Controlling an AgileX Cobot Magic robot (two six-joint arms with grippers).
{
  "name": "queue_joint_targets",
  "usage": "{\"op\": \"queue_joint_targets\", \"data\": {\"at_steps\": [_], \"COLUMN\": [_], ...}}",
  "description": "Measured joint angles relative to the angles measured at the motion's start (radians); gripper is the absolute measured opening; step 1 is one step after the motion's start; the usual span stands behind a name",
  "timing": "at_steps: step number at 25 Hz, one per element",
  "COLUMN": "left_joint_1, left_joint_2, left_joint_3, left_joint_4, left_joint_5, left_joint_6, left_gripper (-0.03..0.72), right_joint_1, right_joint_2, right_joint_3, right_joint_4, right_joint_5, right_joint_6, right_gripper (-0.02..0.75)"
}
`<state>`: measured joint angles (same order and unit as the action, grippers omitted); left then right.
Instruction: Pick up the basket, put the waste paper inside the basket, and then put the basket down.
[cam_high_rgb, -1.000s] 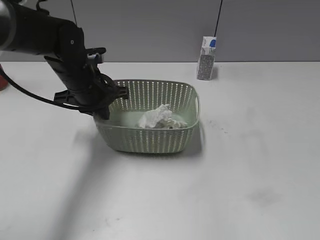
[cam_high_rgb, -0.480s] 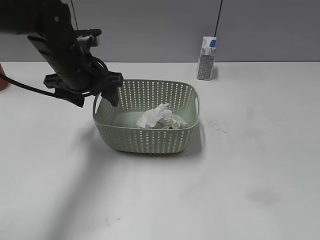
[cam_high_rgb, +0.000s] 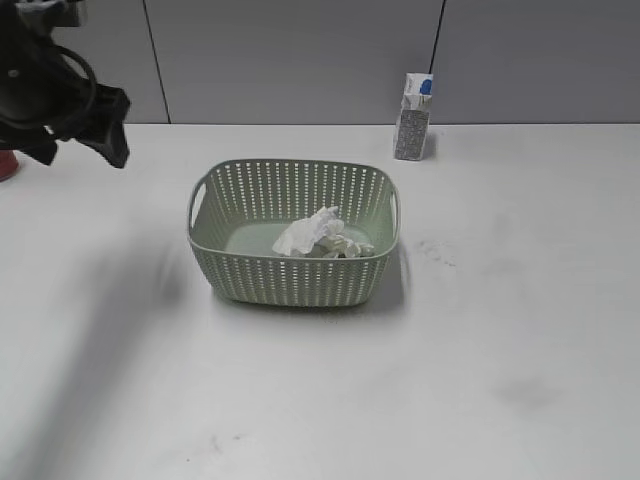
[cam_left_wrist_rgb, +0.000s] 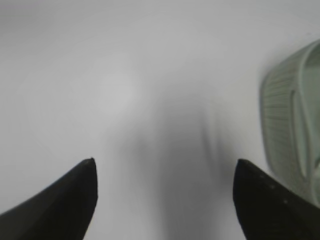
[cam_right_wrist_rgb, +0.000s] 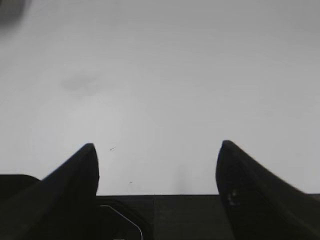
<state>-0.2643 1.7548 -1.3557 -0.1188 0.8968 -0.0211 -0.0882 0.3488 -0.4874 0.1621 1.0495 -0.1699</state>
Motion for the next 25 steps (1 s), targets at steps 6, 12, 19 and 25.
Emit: {"op": "queue_joint_targets", "data": {"at_steps": [6,12,19,25], "left_joint_1": [0.155,0.224,0.224,0.224], "left_joint_2": [-0.037,-0.117,-0.364,-0.676], "left_joint_3": [0.018,0.129,0.35,0.559], "left_joint_4": [-0.007,-0.012,-0.025,-0.022], "left_joint_5": [0.055,0.054,0.048,0.05], "left_joint_6": [0.104,0.132,0.133,0.134], "left_gripper": [0.634,0.614,0.594,0.592], "right_joint_1": [0.0,0.025,0.078,0.081], "right_joint_2": [-0.189,-0.243,-0.242,-0.242], "right_joint_3": [0.038,0.068,0.069,0.069], "right_joint_4": [-0.016,-0.024,-0.027,-0.028], "right_joint_5": [-0.034,-0.093,-0.098,-0.099], "right_joint_6": [-0.003,-0.029,-0.03,-0.03], "right_gripper": [0.581,0.581,0.581,0.581]}}
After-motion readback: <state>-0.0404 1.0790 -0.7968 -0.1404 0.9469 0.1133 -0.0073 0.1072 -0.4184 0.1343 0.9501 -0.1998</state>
